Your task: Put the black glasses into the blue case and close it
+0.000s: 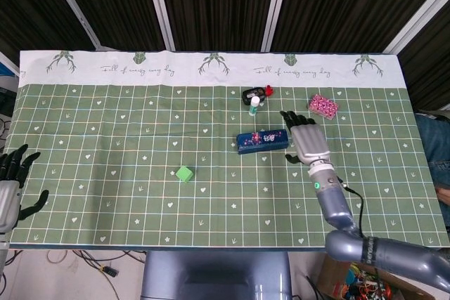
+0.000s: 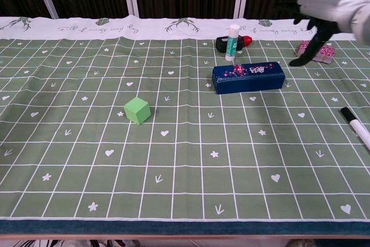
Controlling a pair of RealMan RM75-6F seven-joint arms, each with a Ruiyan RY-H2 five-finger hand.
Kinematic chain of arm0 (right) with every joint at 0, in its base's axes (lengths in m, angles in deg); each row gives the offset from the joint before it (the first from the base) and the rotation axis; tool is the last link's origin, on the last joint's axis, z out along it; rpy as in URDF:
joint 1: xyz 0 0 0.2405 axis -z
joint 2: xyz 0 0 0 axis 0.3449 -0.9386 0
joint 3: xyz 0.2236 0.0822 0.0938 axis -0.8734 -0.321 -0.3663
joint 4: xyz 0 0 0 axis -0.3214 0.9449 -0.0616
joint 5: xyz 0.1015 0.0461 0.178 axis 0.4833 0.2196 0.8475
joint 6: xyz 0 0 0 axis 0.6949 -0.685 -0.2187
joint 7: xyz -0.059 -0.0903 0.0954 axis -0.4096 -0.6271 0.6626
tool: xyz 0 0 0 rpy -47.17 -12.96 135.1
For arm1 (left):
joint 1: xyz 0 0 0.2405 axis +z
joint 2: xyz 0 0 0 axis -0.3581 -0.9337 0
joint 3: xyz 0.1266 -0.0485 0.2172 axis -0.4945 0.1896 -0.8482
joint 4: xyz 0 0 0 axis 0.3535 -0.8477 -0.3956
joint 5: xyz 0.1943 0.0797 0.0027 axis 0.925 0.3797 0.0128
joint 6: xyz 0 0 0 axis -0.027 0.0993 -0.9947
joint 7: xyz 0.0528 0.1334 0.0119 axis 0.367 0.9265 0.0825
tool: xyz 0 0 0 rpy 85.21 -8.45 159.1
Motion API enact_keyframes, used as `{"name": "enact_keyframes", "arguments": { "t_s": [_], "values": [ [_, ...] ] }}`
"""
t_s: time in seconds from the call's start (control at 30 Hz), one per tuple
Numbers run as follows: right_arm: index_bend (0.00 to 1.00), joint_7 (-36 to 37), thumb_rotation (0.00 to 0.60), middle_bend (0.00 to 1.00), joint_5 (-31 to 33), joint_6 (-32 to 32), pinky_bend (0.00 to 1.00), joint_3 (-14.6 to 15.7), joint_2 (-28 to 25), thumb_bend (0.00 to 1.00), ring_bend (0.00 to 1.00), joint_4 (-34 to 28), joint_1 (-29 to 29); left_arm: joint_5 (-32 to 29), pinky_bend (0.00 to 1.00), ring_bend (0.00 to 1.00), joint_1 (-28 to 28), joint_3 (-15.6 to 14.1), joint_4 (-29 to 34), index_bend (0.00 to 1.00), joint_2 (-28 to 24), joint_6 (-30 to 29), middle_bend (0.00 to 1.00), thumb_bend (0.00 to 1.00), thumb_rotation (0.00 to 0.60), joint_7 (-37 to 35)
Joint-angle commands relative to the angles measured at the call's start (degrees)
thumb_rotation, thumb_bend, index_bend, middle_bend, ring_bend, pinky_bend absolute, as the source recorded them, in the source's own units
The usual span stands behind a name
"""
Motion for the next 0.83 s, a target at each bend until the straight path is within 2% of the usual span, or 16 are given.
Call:
{"name": "enact_keyframes", "arguments": {
  "t_s": [0.03, 0.23, 0.43, 0.57, 0.83],
  "values": [
    [0.00, 5.94, 0.600, 0.11, -8.70, -7.28, 0.22, 4.47, -4.87, 0.26, 0.16, -5.62, 7.15, 0.12, 0.00, 0.00, 0.12, -0.07, 0.08, 0.13, 0.10, -0.26, 0.00, 0.31, 0.600, 0.16],
    [0.00, 11.73, 0.600, 0.11, -21.11, -17.41, 0.21, 10.72, -7.02, 0.24, 0.16, -7.31, 15.59, 0.46, 0.00, 0.00, 0.41, 0.21, 0.04, 0.13, 0.03, -1.28, 0.00, 0.31, 0.600, -0.61],
    [0.01, 15.18, 0.600, 0.10, -30.29, -27.23, 0.21, 16.27, -5.35, 0.24, 0.16, -4.13, 23.68, 0.55, 0.00, 0.00, 0.62, 0.57, -0.05, 0.13, -0.35, -1.95, 0.00, 0.31, 0.600, -2.21],
    [0.02, 17.44, 0.600, 0.10, -33.57, -30.99, 0.21, 17.97, -3.58, 0.24, 0.16, -0.52, 27.27, 0.50, 0.00, 0.00, 0.67, 0.73, -0.04, 0.13, -0.61, -2.08, 0.00, 0.31, 0.600, -2.75],
    [0.04, 19.74, 0.600, 0.10, -38.15, -35.44, 0.21, 19.31, -2.56, 0.24, 0.16, 3.86, 31.91, 0.33, 0.00, 0.00, 0.69, 0.93, -0.01, 0.13, -0.81, -2.16, 0.00, 0.31, 0.600, -3.10]
  ]
}}
